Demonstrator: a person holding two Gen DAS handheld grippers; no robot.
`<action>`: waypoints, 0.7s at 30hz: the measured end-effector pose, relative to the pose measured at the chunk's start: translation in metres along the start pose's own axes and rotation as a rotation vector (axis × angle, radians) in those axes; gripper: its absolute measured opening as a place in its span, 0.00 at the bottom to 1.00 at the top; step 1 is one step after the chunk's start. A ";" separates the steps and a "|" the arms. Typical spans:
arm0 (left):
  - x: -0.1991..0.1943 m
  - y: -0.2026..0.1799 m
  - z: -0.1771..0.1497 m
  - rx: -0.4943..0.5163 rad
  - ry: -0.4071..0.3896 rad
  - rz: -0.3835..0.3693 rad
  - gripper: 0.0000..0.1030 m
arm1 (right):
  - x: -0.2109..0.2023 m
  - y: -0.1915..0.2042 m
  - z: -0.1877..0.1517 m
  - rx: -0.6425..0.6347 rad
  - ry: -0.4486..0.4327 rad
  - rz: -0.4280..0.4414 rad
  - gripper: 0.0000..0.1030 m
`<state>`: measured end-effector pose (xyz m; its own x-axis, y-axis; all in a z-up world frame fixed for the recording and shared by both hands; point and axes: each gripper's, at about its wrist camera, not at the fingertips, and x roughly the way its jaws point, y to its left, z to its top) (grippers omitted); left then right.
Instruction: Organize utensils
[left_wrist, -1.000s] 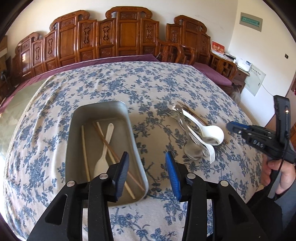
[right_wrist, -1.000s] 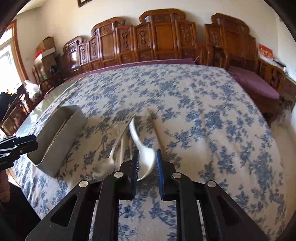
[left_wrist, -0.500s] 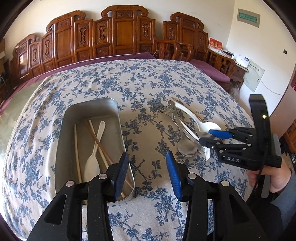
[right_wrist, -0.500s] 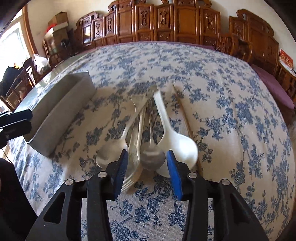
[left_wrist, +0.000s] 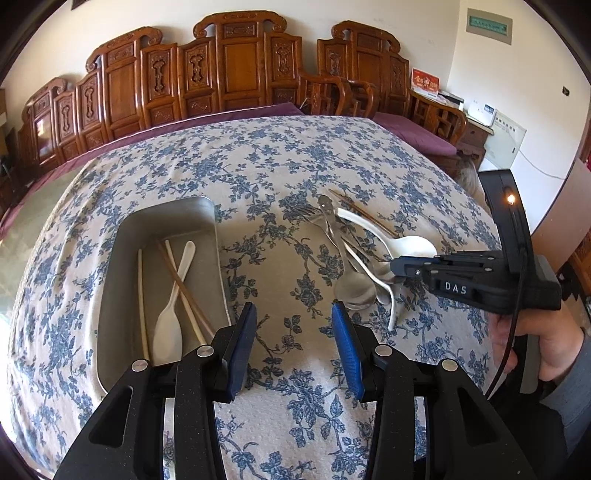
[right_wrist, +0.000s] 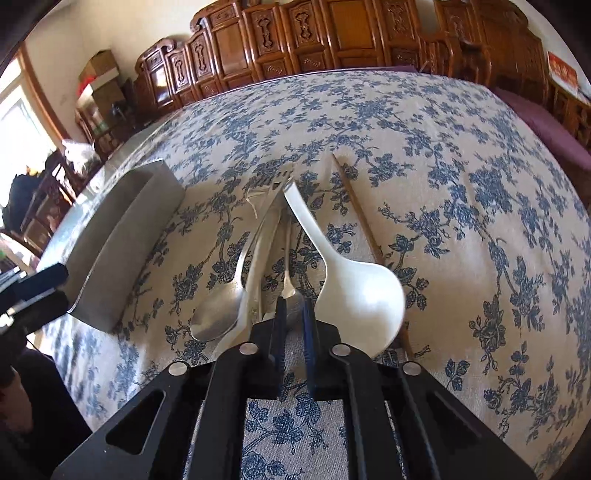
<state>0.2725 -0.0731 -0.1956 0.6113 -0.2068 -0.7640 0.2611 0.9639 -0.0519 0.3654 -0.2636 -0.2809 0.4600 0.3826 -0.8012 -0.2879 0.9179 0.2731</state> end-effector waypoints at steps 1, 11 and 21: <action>0.001 -0.001 0.000 0.002 0.004 0.000 0.39 | -0.001 0.001 0.000 -0.003 -0.001 0.001 0.07; 0.013 -0.018 0.007 0.017 0.035 0.005 0.39 | -0.022 -0.004 0.003 -0.010 -0.088 -0.021 0.01; 0.057 -0.032 0.018 -0.002 0.096 -0.020 0.41 | -0.039 -0.014 0.008 -0.005 -0.169 -0.090 0.01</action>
<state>0.3128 -0.1186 -0.2262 0.5312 -0.2094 -0.8210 0.2714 0.9600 -0.0693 0.3581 -0.2910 -0.2494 0.6189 0.3112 -0.7212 -0.2433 0.9489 0.2008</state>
